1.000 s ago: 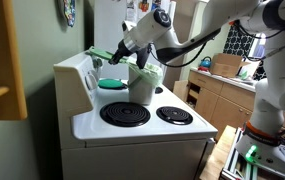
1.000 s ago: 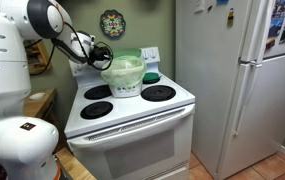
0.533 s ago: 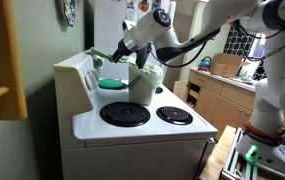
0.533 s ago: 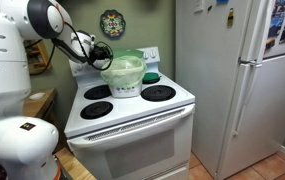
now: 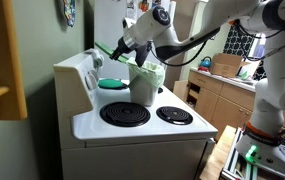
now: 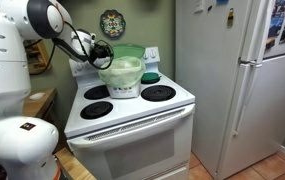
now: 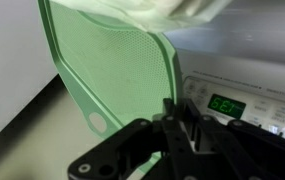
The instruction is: Close the bin
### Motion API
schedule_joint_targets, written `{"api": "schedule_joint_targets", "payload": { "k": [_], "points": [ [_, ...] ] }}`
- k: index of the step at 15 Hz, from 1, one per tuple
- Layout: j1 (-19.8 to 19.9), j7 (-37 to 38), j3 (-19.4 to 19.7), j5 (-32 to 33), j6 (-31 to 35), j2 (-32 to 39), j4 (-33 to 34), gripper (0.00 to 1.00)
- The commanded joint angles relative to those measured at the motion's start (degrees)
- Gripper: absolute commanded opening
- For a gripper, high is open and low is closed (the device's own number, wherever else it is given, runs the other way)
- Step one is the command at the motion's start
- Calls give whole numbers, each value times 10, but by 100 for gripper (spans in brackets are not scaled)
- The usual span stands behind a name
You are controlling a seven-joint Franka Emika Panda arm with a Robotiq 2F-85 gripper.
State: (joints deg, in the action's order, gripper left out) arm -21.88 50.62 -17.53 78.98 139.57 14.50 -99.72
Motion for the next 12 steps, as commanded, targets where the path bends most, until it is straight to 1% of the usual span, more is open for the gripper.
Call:
{"api": "schedule_joint_targets", "payload": {
  "k": [1,2,3,4,5,6,7,12],
  "points": [
    [-18,66,5,18,-47,-5,-7,5],
    [-19,77,4,17,-59,-6,-8,5],
    [-24,100,4,26,-85,-7,-8,5],
    [-24,103,1,25,-89,-8,-11,5],
    [-19,84,-2,23,-78,-11,-16,5],
    [-15,62,-1,14,-75,-1,3,5],
    [-15,60,-2,14,-75,-1,3,14],
    [-14,57,-1,14,-75,0,6,14]
  ]
}}
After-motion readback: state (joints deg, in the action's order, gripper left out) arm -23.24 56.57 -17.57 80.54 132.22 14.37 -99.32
